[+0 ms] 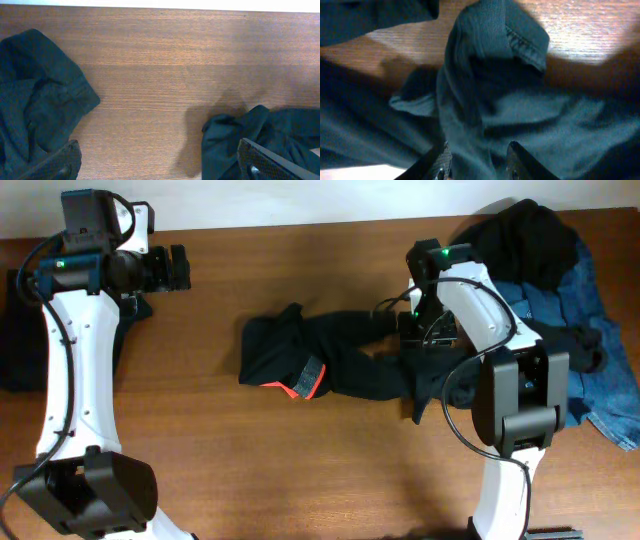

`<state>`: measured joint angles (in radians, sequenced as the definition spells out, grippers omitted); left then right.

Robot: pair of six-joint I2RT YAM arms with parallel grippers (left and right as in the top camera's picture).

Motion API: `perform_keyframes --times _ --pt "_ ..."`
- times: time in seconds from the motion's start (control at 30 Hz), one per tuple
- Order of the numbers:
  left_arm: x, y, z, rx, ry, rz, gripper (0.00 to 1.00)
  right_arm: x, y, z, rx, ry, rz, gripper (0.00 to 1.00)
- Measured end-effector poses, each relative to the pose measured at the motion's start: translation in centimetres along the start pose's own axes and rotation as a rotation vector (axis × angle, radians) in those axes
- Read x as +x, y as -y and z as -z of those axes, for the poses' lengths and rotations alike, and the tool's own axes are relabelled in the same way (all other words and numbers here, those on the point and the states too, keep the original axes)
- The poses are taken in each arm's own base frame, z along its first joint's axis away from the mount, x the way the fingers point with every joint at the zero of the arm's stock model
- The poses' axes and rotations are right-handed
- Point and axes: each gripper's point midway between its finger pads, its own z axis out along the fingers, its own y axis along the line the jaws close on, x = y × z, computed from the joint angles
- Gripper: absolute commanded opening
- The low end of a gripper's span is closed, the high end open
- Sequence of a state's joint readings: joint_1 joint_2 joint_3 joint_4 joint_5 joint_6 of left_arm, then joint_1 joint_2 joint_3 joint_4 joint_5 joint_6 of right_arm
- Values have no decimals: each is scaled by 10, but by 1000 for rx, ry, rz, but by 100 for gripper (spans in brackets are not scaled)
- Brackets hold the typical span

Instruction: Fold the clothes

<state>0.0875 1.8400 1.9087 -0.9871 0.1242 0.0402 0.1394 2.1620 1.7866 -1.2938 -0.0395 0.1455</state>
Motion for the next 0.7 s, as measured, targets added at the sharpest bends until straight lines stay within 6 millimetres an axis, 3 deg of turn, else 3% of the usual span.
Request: perform_keyframes --times 0.07,0.1,0.17,0.5,0.63,0.7 --pt "0 0 0 0 0 0 99 0 0 -6 0 3 0 41" --pt "0 0 0 0 0 0 99 0 0 -8 0 3 0 34" --pt "0 0 0 0 -1 0 99 -2 0 -11 -2 9 1 4" --pt "1 0 0 0 -3 0 99 -6 7 -8 20 24 2 4" --pt "1 0 0 0 -4 1 99 -31 22 29 11 119 -52 4" --pt "1 0 0 0 -4 0 99 -51 37 63 1 217 -97 4"
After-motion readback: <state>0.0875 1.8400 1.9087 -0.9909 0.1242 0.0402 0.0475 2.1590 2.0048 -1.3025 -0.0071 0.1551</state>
